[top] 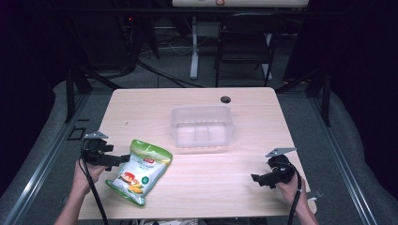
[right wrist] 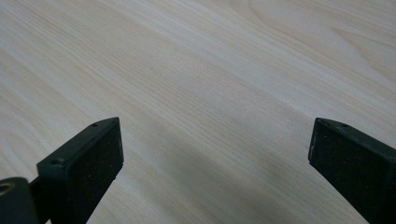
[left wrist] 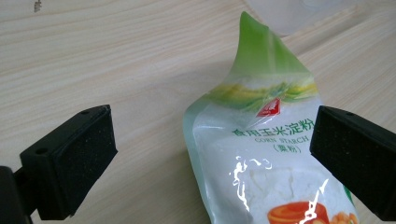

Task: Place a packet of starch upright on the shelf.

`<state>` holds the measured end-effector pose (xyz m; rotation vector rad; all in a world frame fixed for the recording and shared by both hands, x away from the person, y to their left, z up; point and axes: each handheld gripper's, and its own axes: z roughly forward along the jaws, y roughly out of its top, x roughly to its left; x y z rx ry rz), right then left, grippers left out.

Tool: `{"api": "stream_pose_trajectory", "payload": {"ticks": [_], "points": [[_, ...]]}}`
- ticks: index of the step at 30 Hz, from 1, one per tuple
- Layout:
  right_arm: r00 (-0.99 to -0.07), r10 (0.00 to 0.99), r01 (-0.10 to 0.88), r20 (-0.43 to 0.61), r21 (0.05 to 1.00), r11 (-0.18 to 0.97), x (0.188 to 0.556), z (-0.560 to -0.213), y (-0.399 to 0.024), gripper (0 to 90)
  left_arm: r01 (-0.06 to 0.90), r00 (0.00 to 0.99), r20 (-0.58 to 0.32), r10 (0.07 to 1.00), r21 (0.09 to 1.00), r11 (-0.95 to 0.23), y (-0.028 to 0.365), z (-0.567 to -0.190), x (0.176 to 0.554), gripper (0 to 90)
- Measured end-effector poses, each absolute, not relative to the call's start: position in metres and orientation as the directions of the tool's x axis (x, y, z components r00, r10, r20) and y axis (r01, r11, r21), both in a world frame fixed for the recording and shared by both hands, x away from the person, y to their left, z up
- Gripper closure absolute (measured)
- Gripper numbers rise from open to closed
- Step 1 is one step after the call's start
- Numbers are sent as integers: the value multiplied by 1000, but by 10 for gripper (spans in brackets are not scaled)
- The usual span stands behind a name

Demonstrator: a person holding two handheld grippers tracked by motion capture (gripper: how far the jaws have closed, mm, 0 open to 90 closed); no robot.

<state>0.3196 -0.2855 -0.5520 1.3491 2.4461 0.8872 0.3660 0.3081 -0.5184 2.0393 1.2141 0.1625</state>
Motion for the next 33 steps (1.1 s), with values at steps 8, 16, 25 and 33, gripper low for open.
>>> {"api": "stream_pose_trajectory", "payload": {"ticks": [8,16,25,33], "points": [[-554,827,701,101,592,398,320,-553,-285,27,696,579,-258,774,651,-303,298,-522,376,27],[-556,825,702,105,591,397,320,-553,-284,27,685,625,-273,732,641,-346,285,-529,389,142],[-556,824,701,106,592,398,319,-553,-285,27,687,645,-276,713,619,-381,278,-534,394,249],[-559,823,701,106,590,400,319,-553,-285,27,680,637,-246,730,625,-383,281,-536,392,449]]}}
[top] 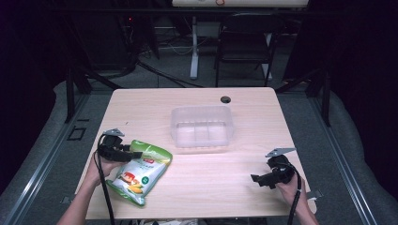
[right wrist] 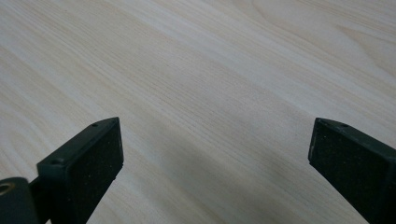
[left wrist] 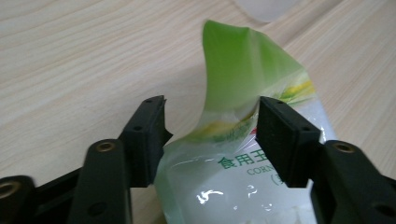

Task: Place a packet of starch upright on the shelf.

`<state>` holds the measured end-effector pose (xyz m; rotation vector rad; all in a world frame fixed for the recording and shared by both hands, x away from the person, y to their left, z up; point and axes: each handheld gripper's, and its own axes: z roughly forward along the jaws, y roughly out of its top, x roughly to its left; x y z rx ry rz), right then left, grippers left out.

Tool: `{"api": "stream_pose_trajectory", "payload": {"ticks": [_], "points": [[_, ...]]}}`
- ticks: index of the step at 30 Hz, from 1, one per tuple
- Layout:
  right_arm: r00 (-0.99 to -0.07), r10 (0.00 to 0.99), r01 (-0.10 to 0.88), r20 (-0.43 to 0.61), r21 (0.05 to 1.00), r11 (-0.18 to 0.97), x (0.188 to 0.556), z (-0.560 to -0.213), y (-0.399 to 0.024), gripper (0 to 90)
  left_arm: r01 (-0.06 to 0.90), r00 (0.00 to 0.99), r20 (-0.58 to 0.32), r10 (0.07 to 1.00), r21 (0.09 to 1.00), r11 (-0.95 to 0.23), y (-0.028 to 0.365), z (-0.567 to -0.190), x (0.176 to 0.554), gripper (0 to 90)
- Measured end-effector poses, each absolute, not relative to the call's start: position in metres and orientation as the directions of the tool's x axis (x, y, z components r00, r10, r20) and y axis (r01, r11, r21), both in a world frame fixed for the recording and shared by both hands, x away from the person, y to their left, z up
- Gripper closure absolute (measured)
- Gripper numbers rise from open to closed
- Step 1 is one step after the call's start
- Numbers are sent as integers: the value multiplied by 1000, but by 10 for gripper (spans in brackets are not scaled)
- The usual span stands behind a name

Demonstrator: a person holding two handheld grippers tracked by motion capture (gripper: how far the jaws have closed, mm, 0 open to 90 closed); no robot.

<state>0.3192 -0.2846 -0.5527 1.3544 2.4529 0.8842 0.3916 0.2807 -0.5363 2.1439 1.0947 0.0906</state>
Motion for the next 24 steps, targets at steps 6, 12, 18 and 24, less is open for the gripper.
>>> {"api": "stream_pose_trajectory", "payload": {"ticks": [6,12,18,24], "points": [[-559,823,700,102,590,402,319,-553,-285,27,668,643,-231,730,635,-387,285,-538,391,608],[-559,823,700,105,592,400,319,-553,-285,27,658,640,-195,743,638,-400,286,-538,389,732],[-559,823,700,104,591,401,319,-553,-285,27,655,629,-160,761,636,-407,287,-539,388,877],[-560,822,700,107,593,400,319,-553,-285,27,679,598,-165,785,625,-385,296,-538,386,895]]}}
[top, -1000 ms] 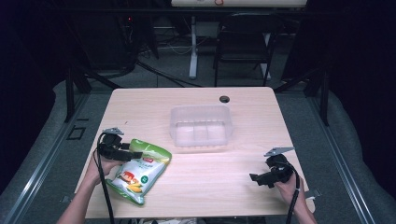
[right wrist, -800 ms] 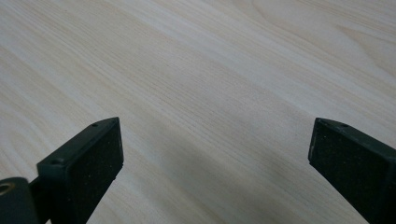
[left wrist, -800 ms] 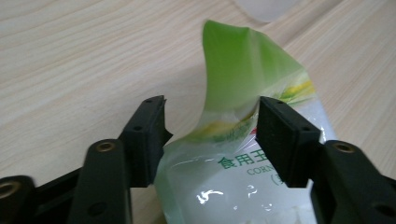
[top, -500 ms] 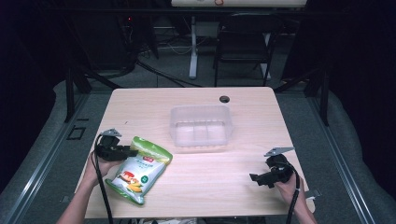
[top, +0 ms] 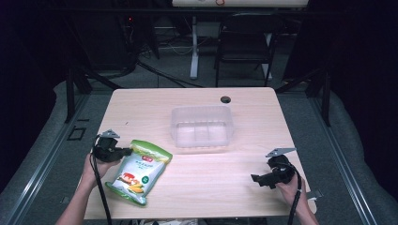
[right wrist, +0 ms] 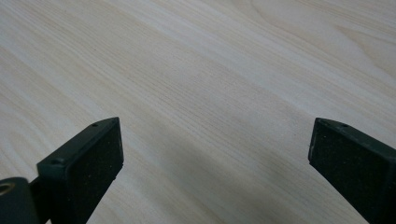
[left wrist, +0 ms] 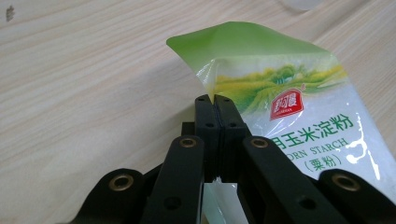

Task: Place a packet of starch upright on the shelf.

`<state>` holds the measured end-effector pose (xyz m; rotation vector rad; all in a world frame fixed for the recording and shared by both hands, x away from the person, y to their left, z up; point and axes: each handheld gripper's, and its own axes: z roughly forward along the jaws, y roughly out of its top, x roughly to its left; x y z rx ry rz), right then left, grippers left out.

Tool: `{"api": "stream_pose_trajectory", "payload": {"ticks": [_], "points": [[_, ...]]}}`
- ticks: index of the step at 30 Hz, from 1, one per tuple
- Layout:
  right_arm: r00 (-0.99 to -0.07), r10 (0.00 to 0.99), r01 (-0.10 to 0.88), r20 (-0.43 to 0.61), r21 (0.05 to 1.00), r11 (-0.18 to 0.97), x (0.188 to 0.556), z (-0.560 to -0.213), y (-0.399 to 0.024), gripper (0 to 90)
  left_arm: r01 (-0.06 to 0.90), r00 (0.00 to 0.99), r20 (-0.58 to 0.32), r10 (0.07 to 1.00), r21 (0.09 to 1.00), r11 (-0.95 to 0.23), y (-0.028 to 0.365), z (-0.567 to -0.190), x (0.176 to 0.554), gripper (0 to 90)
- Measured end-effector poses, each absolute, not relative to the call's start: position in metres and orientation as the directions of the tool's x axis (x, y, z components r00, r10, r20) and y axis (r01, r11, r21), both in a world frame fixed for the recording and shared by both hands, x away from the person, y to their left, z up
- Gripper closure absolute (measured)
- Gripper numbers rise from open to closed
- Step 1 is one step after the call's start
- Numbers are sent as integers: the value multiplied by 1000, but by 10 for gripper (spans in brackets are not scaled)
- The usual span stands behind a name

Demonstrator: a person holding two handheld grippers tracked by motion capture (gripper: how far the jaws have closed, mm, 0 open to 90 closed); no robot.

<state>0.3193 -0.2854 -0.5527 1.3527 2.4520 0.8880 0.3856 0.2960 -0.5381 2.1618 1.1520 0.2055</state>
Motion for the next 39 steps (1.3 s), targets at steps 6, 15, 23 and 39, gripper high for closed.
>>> {"api": "stream_pose_trajectory", "payload": {"ticks": [6,15,23,39], "points": [[-559,823,700,103,591,401,319,-553,-285,27,718,545,-200,814,613,-329,315,-538,379,896],[-559,822,700,106,592,400,319,-552,-284,27,747,543,-291,788,596,-294,316,-541,388,446],[-560,822,699,105,592,401,319,-553,-285,27,731,580,-224,783,568,-379,300,-546,391,633],[-557,825,700,98,590,402,318,-552,-285,27,747,558,-234,796,560,-359,308,-545,381,894]]}}
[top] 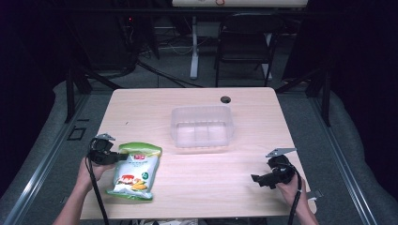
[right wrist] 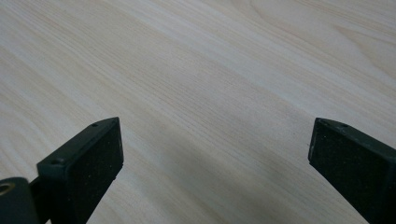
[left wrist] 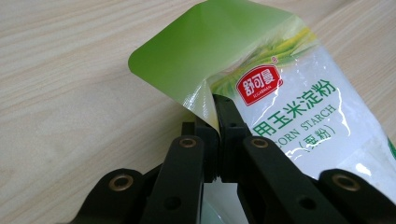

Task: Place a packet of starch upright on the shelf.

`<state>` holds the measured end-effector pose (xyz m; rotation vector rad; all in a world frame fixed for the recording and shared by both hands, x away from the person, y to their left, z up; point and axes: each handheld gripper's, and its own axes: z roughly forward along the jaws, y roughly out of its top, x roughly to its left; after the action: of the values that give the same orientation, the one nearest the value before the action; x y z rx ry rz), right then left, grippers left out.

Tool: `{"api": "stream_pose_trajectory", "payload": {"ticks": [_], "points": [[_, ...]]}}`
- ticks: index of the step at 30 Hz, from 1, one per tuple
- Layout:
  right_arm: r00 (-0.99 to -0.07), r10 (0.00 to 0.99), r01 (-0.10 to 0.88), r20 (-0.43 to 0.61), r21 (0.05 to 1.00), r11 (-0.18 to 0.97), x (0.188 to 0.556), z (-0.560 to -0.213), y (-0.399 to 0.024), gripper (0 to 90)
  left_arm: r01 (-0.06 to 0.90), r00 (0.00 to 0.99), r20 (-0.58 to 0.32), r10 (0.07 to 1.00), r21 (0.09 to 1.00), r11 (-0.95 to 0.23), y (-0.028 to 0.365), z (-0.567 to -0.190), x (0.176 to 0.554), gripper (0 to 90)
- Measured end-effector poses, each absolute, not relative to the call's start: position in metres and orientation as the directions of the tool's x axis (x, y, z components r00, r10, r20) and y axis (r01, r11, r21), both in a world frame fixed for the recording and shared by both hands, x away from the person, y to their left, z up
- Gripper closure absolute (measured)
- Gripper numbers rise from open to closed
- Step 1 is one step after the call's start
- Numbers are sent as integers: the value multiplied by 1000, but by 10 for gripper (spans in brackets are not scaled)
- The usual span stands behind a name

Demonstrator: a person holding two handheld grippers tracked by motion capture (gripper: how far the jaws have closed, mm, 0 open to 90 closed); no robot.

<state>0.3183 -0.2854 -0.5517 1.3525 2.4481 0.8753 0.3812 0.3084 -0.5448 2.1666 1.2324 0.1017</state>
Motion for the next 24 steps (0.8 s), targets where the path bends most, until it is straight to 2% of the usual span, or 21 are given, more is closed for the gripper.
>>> {"api": "stream_pose_trajectory", "payload": {"ticks": [4,24], "points": [[-557,824,701,100,588,403,318,-552,-285,27,752,545,-254,799,570,-331,310,-544,380,890],[-558,824,699,99,591,402,318,-552,-286,27,734,544,-240,804,601,-317,310,-532,370,897]]}}
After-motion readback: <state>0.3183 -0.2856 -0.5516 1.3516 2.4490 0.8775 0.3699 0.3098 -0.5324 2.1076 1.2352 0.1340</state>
